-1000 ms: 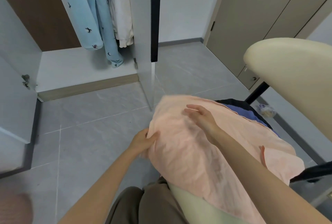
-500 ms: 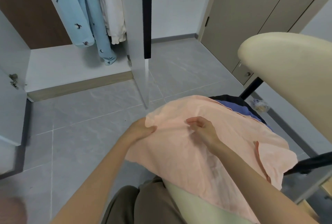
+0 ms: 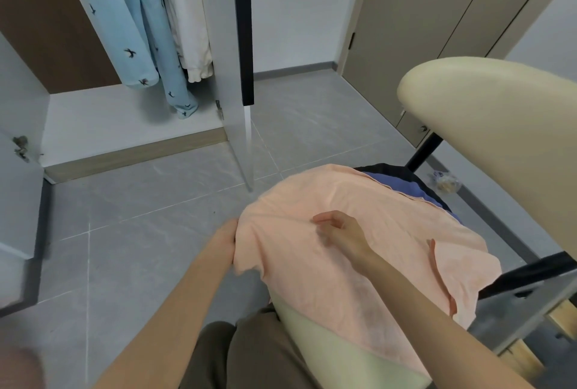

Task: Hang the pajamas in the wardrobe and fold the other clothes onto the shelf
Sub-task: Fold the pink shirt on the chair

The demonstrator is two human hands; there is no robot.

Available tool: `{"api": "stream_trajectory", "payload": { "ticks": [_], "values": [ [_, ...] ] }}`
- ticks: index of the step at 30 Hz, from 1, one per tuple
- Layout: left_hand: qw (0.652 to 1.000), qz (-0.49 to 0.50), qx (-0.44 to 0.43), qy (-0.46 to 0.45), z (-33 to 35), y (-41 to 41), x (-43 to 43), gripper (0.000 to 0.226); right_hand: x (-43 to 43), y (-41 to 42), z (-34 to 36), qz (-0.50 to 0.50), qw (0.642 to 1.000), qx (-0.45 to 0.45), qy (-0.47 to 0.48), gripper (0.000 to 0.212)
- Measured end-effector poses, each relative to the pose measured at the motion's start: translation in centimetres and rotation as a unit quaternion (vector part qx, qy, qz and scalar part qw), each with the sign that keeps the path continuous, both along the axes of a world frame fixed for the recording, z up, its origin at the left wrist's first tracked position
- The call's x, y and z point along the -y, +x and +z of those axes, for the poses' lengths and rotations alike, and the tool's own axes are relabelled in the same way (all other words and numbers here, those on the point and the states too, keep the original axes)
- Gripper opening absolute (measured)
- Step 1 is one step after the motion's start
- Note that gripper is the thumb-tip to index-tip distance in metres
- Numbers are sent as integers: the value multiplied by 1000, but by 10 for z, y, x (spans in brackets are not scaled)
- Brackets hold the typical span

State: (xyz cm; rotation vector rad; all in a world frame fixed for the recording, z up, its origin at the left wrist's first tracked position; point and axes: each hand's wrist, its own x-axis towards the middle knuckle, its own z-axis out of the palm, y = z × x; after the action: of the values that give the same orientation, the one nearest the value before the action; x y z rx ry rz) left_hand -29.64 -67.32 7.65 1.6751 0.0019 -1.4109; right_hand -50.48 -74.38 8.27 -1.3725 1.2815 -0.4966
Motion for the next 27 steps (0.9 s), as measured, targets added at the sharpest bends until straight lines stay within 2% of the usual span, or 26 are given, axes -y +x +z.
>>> {"api": "stream_trajectory", "payload": {
  "ticks": [4,7,9,11,13,15,17,18,20,22,24,27],
  "values": [
    [986,61,-120,-97,0,1,-6,29,-5,10,6,41,996,-50,-57,28],
    [976,63,-112,-177,3,4,-11,31,-14,26,18,163,975,-88,-125,28],
    [972,53,-111,-201,4,9,-12,25,-26,37,24,272,943,-115,-151,50],
    [967,50,-106,-225,9,18,-14,20,-42,48,25,333,905,-160,-209,78],
    [963,43,-90,-252,17,28,-15,14,-59,59,22,341,865,-206,-305,98],
    [962,1,-73,-263,27,33,-16,12,-75,70,20,311,841,-242,-371,107],
    [963,-49,-55,-260,34,35,-16,13,-84,79,19,231,856,-228,-403,98],
    [962,-70,-48,-259,38,37,-16,14,-86,84,20,186,871,-196,-410,86],
    [960,-97,-37,-259,46,38,-16,18,-85,86,24,129,893,-136,-410,48],
    [956,-109,-30,-270,50,41,-17,23,-80,81,27,139,900,-120,-395,15],
    [950,-126,-14,-284,54,44,-18,27,-75,72,30,156,916,-103,-355,9],
    [946,-161,45,-278,54,44,-20,26,-67,56,37,120,947,-12,-298,9]
  ]
}}
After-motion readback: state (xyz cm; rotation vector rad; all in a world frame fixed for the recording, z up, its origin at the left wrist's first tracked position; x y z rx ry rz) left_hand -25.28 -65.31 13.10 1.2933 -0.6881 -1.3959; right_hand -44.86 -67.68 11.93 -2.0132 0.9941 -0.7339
